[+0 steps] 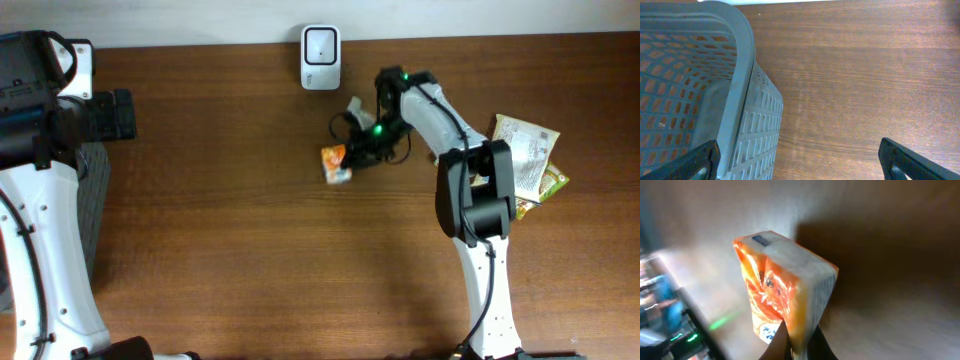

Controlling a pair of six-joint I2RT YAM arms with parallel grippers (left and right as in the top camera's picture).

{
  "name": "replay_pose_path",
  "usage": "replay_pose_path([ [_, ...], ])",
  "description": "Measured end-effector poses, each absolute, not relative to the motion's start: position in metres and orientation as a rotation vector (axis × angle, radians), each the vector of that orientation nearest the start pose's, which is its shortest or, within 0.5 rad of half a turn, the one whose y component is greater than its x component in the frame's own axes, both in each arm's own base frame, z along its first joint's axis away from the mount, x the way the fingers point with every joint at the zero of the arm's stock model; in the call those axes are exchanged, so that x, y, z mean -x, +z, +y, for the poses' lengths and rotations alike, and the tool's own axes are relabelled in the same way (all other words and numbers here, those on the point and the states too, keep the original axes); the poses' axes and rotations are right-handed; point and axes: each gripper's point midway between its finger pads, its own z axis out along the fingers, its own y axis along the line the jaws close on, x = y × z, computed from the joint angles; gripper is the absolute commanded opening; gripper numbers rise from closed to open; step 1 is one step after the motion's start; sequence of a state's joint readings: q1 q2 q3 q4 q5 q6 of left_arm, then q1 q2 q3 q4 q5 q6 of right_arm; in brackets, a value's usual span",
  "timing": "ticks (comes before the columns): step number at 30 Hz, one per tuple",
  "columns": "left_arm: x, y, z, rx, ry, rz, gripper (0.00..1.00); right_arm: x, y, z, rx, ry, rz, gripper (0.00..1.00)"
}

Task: Scan the item barcode
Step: 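Lift the juice box and hold it in front of the scanner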

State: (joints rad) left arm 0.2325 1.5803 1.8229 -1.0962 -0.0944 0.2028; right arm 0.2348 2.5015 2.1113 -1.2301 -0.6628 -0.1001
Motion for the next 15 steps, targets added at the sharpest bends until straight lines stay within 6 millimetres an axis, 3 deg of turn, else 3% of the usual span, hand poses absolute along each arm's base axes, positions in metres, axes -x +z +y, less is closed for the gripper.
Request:
replay_pose_path([
  [4,-0.392,0.310,0.110,0.080,0.311,2.442,0.99,-0.500,0.081,0.197,0.527,0.471,2.834,0.04],
  [8,-0.392,0.310,0.110,0.080,0.311,2.442,0.99,-0.562,0.158,0.206,0.540,-0.027,2.455,0.04],
  [12,-0.392,0.310,0.109,0.080,0.310,2.444,0.99,-0.602,0.202,0.234,0.625,-0.391,2.106,0.04],
  [15,-0.392,0.310,0.110,0.080,0.310,2.442,0.99,-0.619,0.214,0.240,0.706,-0.579,1.957,0.04],
])
